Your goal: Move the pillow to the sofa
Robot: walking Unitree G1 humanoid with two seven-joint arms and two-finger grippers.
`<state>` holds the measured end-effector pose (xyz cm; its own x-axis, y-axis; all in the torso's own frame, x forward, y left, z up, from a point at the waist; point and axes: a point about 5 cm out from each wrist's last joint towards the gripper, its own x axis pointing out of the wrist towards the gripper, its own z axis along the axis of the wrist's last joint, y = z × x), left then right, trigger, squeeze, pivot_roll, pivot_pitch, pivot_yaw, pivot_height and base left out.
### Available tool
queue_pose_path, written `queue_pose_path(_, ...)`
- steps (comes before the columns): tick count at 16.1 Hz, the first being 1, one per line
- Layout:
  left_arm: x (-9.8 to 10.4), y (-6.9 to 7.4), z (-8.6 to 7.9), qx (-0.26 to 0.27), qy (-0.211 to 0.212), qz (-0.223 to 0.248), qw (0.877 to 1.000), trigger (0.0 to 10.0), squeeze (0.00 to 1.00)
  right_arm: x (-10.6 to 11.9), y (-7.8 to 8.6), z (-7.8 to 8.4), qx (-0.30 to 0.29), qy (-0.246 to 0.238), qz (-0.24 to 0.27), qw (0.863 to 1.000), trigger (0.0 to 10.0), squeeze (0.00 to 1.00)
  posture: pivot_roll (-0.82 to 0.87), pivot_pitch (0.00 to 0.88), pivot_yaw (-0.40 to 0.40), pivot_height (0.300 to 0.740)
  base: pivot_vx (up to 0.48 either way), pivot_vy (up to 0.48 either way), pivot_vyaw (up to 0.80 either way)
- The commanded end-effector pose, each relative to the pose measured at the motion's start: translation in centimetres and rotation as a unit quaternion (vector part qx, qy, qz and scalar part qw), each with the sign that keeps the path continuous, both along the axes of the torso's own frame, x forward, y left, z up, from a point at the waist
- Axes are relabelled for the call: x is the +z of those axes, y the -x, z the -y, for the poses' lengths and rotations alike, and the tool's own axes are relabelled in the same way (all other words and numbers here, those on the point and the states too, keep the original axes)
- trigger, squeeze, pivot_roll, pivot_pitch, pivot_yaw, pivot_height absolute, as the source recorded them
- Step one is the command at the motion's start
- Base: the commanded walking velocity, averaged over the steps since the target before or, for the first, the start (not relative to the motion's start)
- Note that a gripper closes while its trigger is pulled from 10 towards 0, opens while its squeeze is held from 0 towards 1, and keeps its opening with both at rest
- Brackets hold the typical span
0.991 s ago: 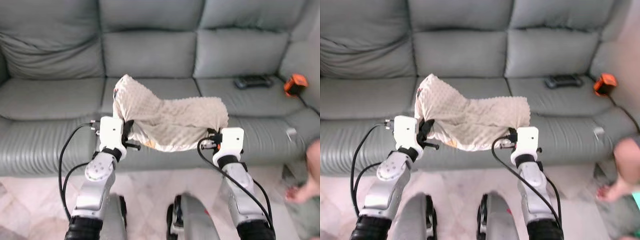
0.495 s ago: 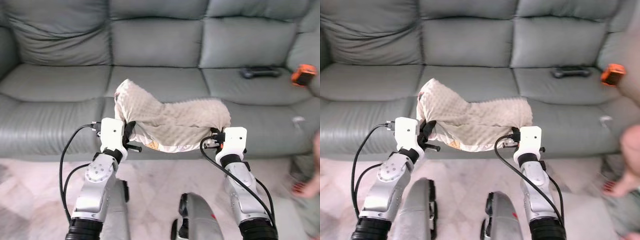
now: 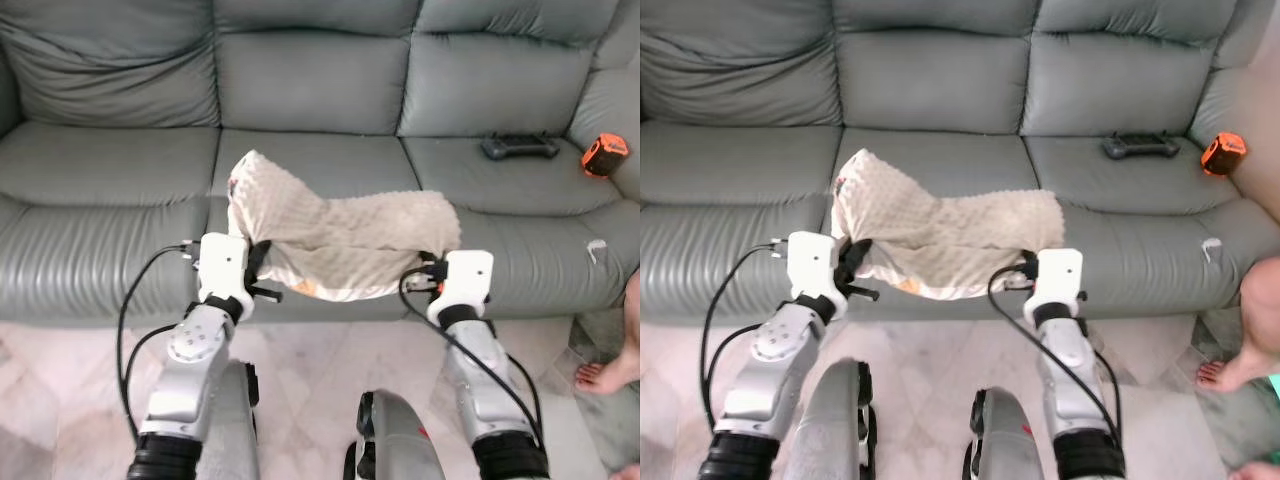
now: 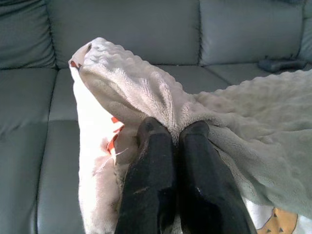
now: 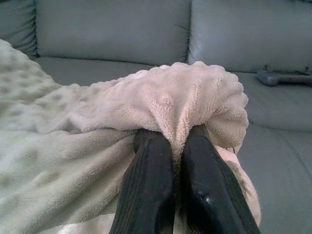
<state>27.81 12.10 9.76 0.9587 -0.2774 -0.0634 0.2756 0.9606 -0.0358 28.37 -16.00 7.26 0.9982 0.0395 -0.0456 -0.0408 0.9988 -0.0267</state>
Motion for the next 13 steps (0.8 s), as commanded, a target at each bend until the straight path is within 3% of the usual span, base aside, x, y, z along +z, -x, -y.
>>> queue_pose_path(1, 0.90, -0.09, 1.28, -0.024, 0.011, 0.015, 1.000, 10.0, 0.00, 0.27, 0.09, 0.55, -0.004, 0.005, 0.010, 1.000, 10.0, 0.00, 0.00, 0.151, -0.048, 0.641, 0.360, 0.000, 0.00)
queue_pose_path(13, 0.72, -0.28, 1.41, -0.025, 0.008, 0.011, 1.000, 10.0, 0.00, 0.60, -0.11, 0.37, 0.008, 0.012, 0.019, 1.000, 10.0, 0.00, -0.01, 0.149, -0.049, 0.641, 0.359, 0.000, 0.00)
